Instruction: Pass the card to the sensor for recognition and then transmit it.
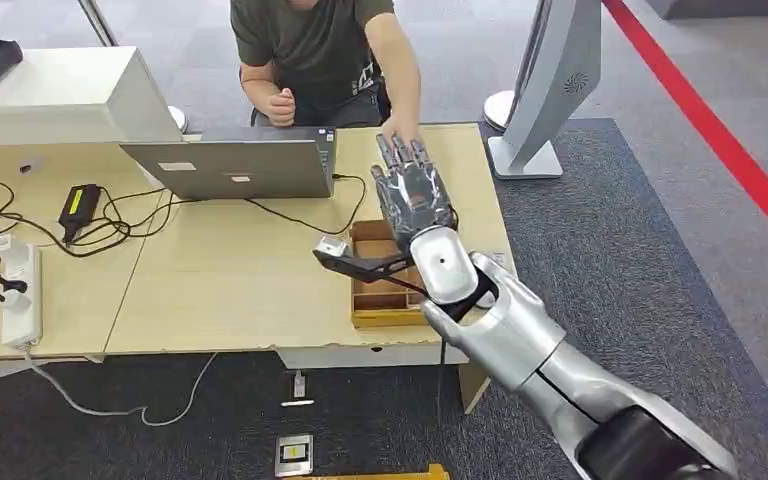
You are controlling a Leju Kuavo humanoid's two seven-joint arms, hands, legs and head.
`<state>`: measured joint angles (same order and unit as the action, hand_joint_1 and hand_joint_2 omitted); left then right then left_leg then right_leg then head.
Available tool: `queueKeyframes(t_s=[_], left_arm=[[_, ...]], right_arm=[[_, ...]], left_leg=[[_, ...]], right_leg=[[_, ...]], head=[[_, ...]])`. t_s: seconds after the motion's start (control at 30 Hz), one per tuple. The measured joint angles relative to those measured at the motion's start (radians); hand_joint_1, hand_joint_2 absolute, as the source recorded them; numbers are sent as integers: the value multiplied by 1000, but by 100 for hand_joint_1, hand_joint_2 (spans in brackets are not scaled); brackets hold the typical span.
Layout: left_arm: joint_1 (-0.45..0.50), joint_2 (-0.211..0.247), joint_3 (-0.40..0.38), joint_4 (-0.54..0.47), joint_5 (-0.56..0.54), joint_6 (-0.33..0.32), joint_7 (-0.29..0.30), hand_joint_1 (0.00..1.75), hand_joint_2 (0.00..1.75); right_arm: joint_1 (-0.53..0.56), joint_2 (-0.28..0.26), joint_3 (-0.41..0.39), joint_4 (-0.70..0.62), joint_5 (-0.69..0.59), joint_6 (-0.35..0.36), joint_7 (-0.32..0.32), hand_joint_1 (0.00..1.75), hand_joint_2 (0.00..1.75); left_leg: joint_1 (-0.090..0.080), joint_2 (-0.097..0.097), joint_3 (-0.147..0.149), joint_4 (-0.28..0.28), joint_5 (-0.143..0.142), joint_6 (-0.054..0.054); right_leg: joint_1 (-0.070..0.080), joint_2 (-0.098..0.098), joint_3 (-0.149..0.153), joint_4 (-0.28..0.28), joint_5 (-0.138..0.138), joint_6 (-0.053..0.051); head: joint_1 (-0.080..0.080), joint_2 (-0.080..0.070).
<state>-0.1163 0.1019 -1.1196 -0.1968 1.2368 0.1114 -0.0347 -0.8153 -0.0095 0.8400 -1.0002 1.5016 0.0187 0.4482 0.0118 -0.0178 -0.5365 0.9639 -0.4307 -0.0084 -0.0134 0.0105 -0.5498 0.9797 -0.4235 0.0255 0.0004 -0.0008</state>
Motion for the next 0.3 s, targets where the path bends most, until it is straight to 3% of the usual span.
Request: queueKeyframes(t_s=[0.3], left_arm=[[1, 0, 0, 0, 2, 1, 15, 0, 0]], right_arm=[[12, -13, -35, -40, 58, 58, -10, 0, 0]], left_leg=[[0, 0, 0, 0, 0, 0]], right_leg=[[0, 0, 0, 0, 0, 0]], head=[[0, 0]])
